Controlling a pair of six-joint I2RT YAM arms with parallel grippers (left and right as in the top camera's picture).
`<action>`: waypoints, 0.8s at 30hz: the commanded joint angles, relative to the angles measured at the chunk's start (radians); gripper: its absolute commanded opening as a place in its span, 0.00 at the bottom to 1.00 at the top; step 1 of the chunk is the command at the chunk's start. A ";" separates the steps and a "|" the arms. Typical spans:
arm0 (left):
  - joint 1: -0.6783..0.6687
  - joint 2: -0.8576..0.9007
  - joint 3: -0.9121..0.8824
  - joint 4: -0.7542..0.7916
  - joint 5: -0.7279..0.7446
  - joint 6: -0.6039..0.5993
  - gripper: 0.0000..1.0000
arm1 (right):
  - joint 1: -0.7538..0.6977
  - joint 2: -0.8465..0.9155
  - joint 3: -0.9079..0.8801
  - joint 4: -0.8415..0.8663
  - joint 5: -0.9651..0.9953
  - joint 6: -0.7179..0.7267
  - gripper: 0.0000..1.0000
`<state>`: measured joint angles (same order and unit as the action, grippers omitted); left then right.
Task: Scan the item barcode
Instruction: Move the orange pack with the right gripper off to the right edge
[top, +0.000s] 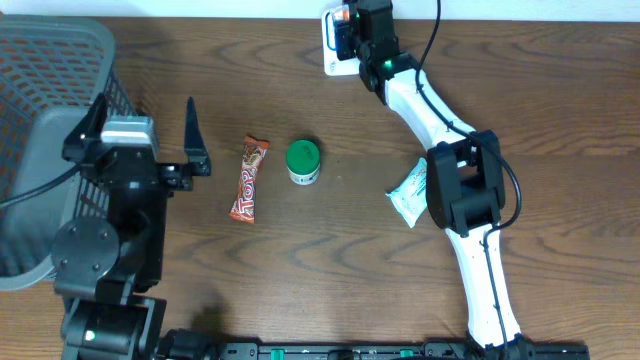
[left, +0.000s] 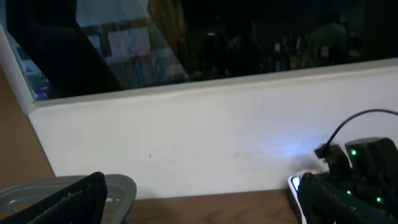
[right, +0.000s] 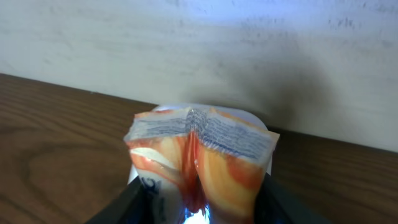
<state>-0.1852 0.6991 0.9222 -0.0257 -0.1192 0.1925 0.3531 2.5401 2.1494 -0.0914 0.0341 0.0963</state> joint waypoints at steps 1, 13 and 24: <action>-0.002 0.040 0.003 0.005 -0.013 0.017 0.98 | 0.002 0.004 0.001 0.010 0.043 -0.009 0.44; -0.002 0.074 0.003 0.057 -0.013 0.017 0.98 | 0.007 -0.030 0.002 -0.052 0.043 -0.008 0.40; -0.002 0.055 0.004 0.084 -0.013 0.017 0.98 | 0.000 -0.301 0.002 -0.452 0.086 -0.009 0.24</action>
<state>-0.1852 0.7765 0.9222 0.0475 -0.1192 0.1925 0.3546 2.3924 2.1460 -0.4713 0.0734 0.0902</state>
